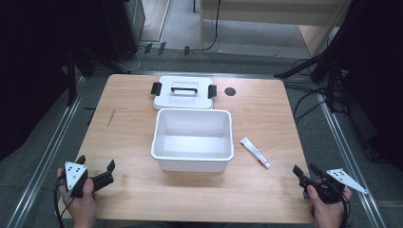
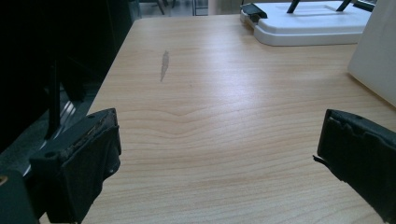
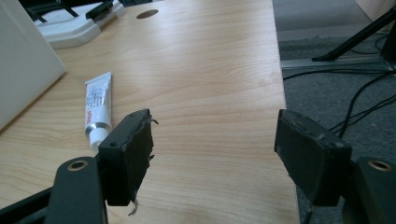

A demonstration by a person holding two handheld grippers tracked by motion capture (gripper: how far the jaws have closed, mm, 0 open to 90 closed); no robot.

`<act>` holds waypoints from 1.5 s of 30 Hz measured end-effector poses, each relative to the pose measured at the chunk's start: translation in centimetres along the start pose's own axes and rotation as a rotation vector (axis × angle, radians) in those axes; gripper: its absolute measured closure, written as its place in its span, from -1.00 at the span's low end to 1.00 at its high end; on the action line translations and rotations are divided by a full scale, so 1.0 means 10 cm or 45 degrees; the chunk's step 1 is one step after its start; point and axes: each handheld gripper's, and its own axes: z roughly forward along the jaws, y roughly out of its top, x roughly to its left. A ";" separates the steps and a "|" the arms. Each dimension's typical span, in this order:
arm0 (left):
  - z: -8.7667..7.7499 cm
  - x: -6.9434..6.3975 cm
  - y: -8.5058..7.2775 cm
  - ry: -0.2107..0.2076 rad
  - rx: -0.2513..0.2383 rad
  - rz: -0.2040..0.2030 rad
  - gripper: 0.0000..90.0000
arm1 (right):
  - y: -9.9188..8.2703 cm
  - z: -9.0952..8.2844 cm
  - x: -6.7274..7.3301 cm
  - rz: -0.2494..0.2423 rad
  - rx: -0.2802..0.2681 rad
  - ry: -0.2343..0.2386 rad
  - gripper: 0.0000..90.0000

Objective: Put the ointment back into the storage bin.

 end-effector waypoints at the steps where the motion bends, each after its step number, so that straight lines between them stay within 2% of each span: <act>1: 0.00 0.00 0.00 0.001 -0.002 -0.003 -0.99 | 0.00 0.01 0.02 -0.013 0.013 -0.005 -0.36; 5: 0.00 0.00 0.00 0.000 -0.003 -0.003 -0.99 | 0.04 0.04 0.07 -0.055 0.061 -0.017 -0.31; 6: 0.00 0.00 0.00 0.000 -0.003 0.000 -0.99 | 0.09 0.06 0.13 -0.099 0.104 -0.028 -0.28; 8: 0.00 -0.01 0.00 0.003 -0.003 0.006 -0.99 | 0.14 0.08 0.21 -0.138 0.132 -0.028 -0.27; 11: 0.00 -0.01 0.00 0.005 -0.002 0.008 -0.99 | 0.20 0.10 0.27 -0.160 0.164 -0.026 -0.26; 12: 0.00 -0.01 0.00 0.007 -0.002 0.009 -0.99 | 0.26 0.12 0.34 -0.201 0.206 -0.030 -0.23; 15: 0.00 -0.01 0.00 0.007 -0.003 0.010 -0.99 | 0.33 0.17 0.42 -0.278 0.273 -0.057 -0.22; 18: 0.00 -0.01 0.00 0.005 -0.003 0.010 -0.99 | 0.42 0.22 0.51 -0.329 0.341 -0.060 -0.23; 19: 0.00 -0.01 0.00 0.005 -0.003 0.010 -0.99 | 0.42 0.22 0.51 -0.329 0.341 -0.060 -0.23; 20: 0.00 -0.01 0.00 0.005 -0.002 0.011 -0.99 | 0.48 0.26 0.57 -0.372 0.400 -0.063 -0.23; 26: 0.00 -0.01 0.00 0.006 0.000 0.016 -0.99 | 0.62 0.41 0.69 -0.475 0.624 -0.056 -0.22; 32: 0.00 -0.02 0.00 0.006 0.005 0.021 -0.99 | 0.82 0.56 0.76 -0.514 0.853 -0.056 -0.18; 36: 0.00 -0.02 0.00 0.006 0.006 0.024 -0.99 | 0.97 0.68 0.80 -0.542 1.007 -0.078 -0.15; 39: 0.00 -0.02 0.00 0.005 0.007 0.024 -0.99 | 1.07 0.76 0.82 -0.522 1.094 -0.068 -0.13; 42: 0.00 -0.02 0.00 0.004 0.008 0.025 -0.99 | 1.13 0.86 0.85 -0.536 1.209 -0.065 -0.16; 43: 0.00 -0.02 0.00 0.004 0.008 0.025 -0.99 | 1.13 0.86 0.85 -0.536 1.209 -0.065 -0.16; 44: 0.00 -0.02 0.00 0.004 0.008 0.027 -0.99 | 1.15 0.93 0.88 -0.555 1.285 -0.051 -0.18; 45: 0.00 -0.02 0.00 0.004 0.009 0.030 -0.99 | 1.15 0.96 0.90 -0.560 1.305 -0.056 -0.18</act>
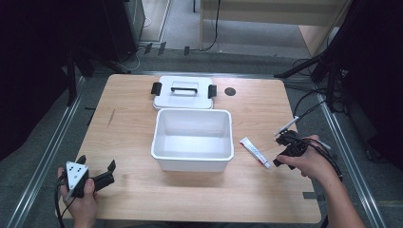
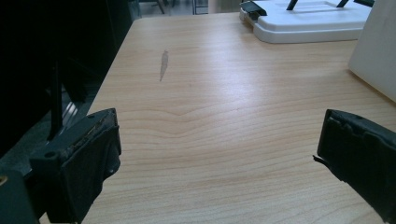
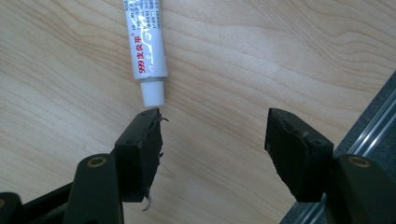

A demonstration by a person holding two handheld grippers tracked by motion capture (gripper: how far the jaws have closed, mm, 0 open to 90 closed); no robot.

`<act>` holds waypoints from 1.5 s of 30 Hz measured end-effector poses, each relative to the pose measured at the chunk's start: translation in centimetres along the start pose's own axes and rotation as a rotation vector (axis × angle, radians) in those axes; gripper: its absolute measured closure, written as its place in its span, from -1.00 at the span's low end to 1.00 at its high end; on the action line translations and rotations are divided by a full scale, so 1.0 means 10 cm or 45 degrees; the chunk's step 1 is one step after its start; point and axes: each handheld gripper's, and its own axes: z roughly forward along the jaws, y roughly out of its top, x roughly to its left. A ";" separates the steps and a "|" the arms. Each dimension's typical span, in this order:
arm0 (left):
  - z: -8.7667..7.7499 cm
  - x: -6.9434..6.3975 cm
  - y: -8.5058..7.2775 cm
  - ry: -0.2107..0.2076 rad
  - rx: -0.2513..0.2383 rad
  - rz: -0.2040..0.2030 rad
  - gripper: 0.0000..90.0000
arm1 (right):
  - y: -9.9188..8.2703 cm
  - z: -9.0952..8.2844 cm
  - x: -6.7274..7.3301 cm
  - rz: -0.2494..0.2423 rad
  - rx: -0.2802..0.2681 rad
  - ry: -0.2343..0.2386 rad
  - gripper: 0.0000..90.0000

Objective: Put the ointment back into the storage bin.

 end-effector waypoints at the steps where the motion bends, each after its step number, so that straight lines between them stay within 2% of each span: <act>1: 0.00 0.00 0.00 0.000 0.000 0.000 -0.99 | 0.05 0.00 0.02 -0.012 0.026 -0.010 -0.19; 4: 0.00 -0.01 0.00 0.002 0.000 -0.001 -0.99 | 0.12 0.01 0.05 -0.027 0.043 -0.011 -0.18; 8: 0.00 -0.01 0.00 0.001 0.000 0.001 -0.99 | 0.33 0.05 0.18 -0.062 0.064 -0.026 -0.14; 11: 0.00 0.00 0.00 -0.002 0.000 -0.001 -0.99 | 0.44 0.10 0.23 -0.050 0.080 -0.016 -0.15; 16: 0.00 0.00 0.00 -0.007 0.000 -0.006 -0.99 | 0.55 0.17 0.27 -0.076 0.095 0.002 -0.07; 17: 0.00 0.00 0.00 -0.008 0.000 -0.006 -0.99 | 0.59 0.18 0.30 -0.082 0.105 0.011 0.02; 18: 0.00 0.00 0.00 -0.008 0.000 -0.006 -0.99 | 0.59 0.18 0.30 -0.082 0.105 0.011 0.02; 19: 0.00 0.00 0.00 -0.009 0.003 -0.004 -0.99 | 0.62 0.19 0.31 -0.107 0.106 0.027 0.07; 24: 0.01 0.00 0.00 -0.008 0.006 0.002 -0.99 | 0.67 0.20 0.35 -0.125 0.100 0.057 0.15; 25: 0.01 0.00 0.00 -0.005 0.005 0.004 -0.99 | 0.68 0.21 0.37 -0.130 0.112 0.077 0.18; 28: 0.01 -0.01 0.00 -0.006 0.006 0.008 -0.99 | 0.69 0.25 0.40 -0.153 0.148 0.076 0.21; 33: 0.01 -0.01 0.00 -0.006 0.007 0.011 -0.99 | 0.70 0.31 0.40 -0.143 0.163 0.055 0.28; 34: 0.01 -0.01 0.00 -0.006 0.008 0.011 -0.99 | 0.71 0.35 0.39 -0.130 0.159 0.052 0.34; 38: 0.01 -0.01 0.00 -0.006 0.007 0.009 -0.99 | 0.72 0.38 0.39 -0.125 0.178 0.059 0.40; 39: 0.01 -0.01 0.00 -0.007 0.008 0.010 -0.99 | 0.73 0.40 0.39 -0.122 0.188 0.052 0.47; 45: 0.00 -0.01 0.00 -0.007 0.005 0.008 -0.99 | 0.74 0.42 0.37 -0.099 0.171 0.071 0.56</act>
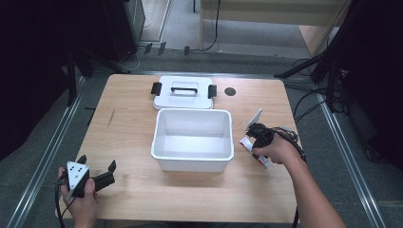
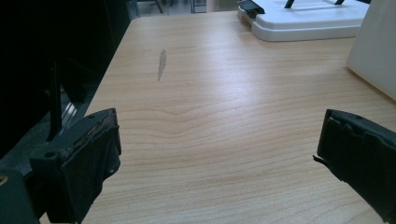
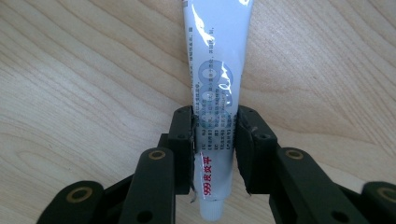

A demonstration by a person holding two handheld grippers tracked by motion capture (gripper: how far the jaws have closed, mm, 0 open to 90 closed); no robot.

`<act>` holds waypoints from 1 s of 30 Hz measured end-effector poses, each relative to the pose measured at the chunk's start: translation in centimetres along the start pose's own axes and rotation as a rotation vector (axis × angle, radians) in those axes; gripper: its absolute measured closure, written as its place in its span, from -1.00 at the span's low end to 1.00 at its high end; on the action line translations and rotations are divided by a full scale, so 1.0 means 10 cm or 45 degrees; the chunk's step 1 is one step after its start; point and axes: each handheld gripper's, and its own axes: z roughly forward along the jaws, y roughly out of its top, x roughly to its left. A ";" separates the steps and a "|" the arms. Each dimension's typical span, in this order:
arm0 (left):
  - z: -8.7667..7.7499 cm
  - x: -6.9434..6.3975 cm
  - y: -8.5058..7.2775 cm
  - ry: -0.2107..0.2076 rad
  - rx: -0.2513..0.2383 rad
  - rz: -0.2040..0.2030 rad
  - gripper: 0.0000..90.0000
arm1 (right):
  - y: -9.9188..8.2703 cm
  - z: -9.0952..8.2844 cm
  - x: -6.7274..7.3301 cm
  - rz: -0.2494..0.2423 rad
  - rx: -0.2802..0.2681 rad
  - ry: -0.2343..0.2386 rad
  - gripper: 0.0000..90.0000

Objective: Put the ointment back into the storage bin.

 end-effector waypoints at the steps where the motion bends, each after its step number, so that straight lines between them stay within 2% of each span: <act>1: 0.00 0.00 0.00 0.000 0.000 -0.001 -0.99 | 0.00 0.00 0.00 -0.002 0.001 -0.002 0.56; 16: 0.00 0.00 0.00 0.002 0.000 0.002 -0.99 | -0.02 0.01 0.01 -0.022 -0.024 -0.011 0.56; 22: 0.00 0.00 0.00 0.000 0.002 0.002 -0.99 | -0.04 0.02 -0.02 -0.014 -0.045 0.019 0.56; 24: 0.00 0.00 0.00 0.000 0.001 0.005 -0.99 | -0.06 0.03 -0.03 -0.033 -0.056 0.021 0.56; 30: 0.00 0.00 0.00 -0.001 0.000 0.005 -0.99 | -0.08 0.04 -0.04 -0.008 -0.068 0.038 0.56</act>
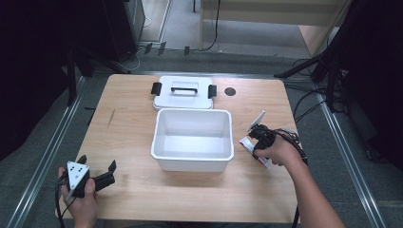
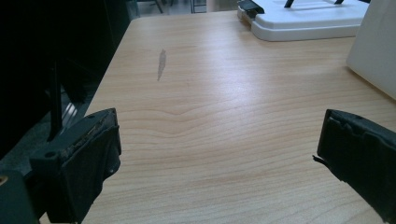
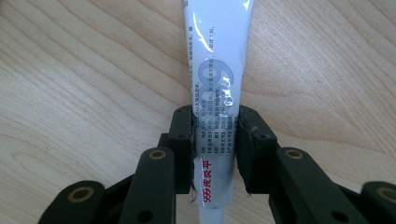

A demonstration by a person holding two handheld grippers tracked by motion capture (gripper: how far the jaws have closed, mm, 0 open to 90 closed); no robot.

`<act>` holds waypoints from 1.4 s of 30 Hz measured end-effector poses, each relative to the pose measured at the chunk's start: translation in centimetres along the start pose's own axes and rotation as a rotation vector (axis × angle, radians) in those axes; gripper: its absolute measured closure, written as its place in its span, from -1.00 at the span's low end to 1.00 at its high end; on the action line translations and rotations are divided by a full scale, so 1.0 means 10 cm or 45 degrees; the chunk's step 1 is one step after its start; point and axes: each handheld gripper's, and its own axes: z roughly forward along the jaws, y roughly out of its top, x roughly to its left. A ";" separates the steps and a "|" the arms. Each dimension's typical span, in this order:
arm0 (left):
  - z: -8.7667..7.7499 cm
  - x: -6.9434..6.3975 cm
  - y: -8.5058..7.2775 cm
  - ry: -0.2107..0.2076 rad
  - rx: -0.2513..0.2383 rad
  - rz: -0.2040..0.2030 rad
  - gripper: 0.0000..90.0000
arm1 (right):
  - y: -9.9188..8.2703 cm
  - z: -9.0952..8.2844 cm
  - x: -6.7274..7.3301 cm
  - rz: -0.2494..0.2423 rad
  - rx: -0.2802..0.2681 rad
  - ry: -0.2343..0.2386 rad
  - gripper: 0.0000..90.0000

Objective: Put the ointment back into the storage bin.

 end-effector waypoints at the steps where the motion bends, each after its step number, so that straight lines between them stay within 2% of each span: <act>1: 0.00 0.00 0.00 -0.002 -0.003 -0.001 -0.99 | 0.00 0.00 0.00 -0.007 0.002 -0.001 0.56; 7: 0.00 0.00 0.00 -0.005 -0.001 -0.005 -0.99 | 0.02 0.01 0.01 -0.016 0.023 -0.011 0.57; 14: 0.00 0.01 0.00 -0.003 0.000 -0.006 -0.99 | 0.01 -0.01 -0.02 0.014 0.008 0.019 0.57; 22: 0.00 0.01 0.00 0.000 0.001 -0.010 -0.99 | 0.00 -0.16 -0.07 0.038 -0.013 0.036 0.57; 42: 0.00 0.01 0.00 -0.005 0.001 -0.009 -0.99 | 0.04 -0.55 -0.11 0.038 -0.042 0.028 0.57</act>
